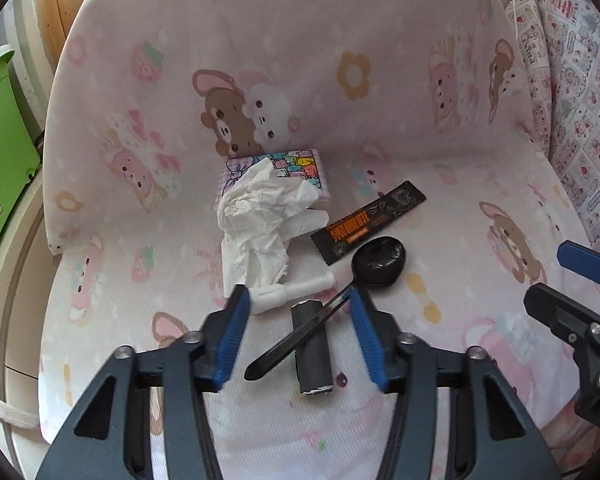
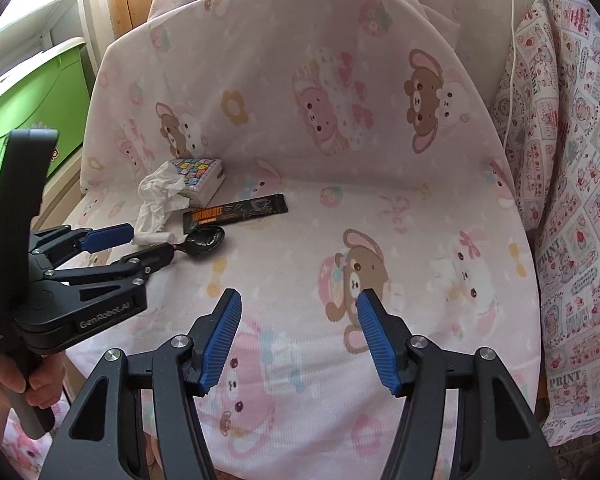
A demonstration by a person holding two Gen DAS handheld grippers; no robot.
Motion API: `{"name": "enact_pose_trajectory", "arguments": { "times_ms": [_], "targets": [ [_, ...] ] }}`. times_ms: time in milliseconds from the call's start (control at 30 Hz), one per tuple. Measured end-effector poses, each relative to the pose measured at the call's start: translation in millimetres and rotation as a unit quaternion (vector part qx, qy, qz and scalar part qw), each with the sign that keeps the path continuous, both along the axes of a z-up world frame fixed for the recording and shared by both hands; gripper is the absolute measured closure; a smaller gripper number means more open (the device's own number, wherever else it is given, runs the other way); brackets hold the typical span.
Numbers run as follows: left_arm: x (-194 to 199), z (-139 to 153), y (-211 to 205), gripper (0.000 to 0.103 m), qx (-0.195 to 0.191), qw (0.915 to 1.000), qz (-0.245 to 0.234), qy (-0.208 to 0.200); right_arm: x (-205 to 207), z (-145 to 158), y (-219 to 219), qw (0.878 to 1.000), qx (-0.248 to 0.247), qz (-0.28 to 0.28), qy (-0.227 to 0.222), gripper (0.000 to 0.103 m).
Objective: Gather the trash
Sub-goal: 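Close the left tool on the black spoon handle and lift it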
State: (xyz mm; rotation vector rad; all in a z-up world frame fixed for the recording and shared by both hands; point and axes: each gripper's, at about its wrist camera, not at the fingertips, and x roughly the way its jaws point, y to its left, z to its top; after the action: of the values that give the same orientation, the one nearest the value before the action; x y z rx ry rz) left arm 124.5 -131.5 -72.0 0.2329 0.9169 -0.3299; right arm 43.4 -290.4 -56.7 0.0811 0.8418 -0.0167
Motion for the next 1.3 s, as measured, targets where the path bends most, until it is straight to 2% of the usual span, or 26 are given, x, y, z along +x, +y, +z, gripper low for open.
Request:
{"name": "enact_pose_trajectory", "arguments": {
  "times_ms": [33,100,133,267,400,533,600,667,800,867,1000,1100,1200,1300],
  "targets": [
    [-0.4,-0.1,0.6,0.073,0.004,1.0000,0.005,-0.004,0.4,-0.3,-0.3,1.000,0.000,0.000,0.001,0.040],
    [-1.3,-0.5,3.4,0.084,0.009,0.9999,0.008,-0.008,0.8,-1.0,0.1,1.000,0.000,0.000,0.004,0.040],
    [-1.4,-0.3,5.9,0.092,0.003,1.0000,0.006,-0.003,0.9,-1.1,0.7,1.000,0.000,0.001,0.004,0.040],
    [-3.2,3.3,18.9,0.102,-0.016,0.9998,0.012,0.009,0.2,-1.0,4.2,1.000,-0.007,0.003,0.004,0.040],
    [-7.2,8.9,34.0,0.103,-0.027,0.9994,0.020,0.004,0.5,-1.2,5.3,1.000,-0.008,0.001,0.005,0.040],
    [-8.1,15.4,46.0,0.102,-0.056,0.9982,0.020,-0.001,0.6,-2.5,5.5,1.000,-0.006,-0.004,0.007,0.040],
    [-5.6,17.1,46.3,0.097,-0.071,0.9974,0.012,0.000,1.4,-3.6,6.4,1.000,-0.004,-0.003,0.009,0.040],
    [-3.2,17.0,42.7,0.078,-0.078,0.9969,0.003,0.001,2.3,-4.5,8.1,1.000,-0.005,-0.002,0.011,0.040],
    [3.3,9.9,24.1,0.073,-0.065,0.9978,-0.008,0.000,4.7,-7.0,13.3,1.000,-0.009,0.003,0.014,0.040],
    [6.1,6.5,15.5,0.067,-0.051,0.9986,-0.013,-0.004,5.3,-7.2,14.2,1.000,-0.009,0.003,0.014,0.040],
    [11.2,-2.0,5.4,0.067,-0.024,0.9996,-0.004,-0.012,5.6,-4.4,11.9,1.000,-0.006,0.000,0.010,0.040],
    [15.6,-5.1,7.1,0.069,-0.035,0.9994,0.001,-0.005,5.3,-1.4,6.3,1.000,0.001,-0.004,0.007,0.040],
    [16.9,-4.0,11.1,0.077,-0.047,0.9988,-0.003,0.009,6.0,-1.6,2.1,1.000,0.008,-0.007,0.010,0.040],
    [17.5,-1.4,16.5,0.094,-0.058,0.9978,-0.015,0.026,6.2,-3.4,1.0,1.000,0.007,-0.009,0.014,0.040]
  ]
}}
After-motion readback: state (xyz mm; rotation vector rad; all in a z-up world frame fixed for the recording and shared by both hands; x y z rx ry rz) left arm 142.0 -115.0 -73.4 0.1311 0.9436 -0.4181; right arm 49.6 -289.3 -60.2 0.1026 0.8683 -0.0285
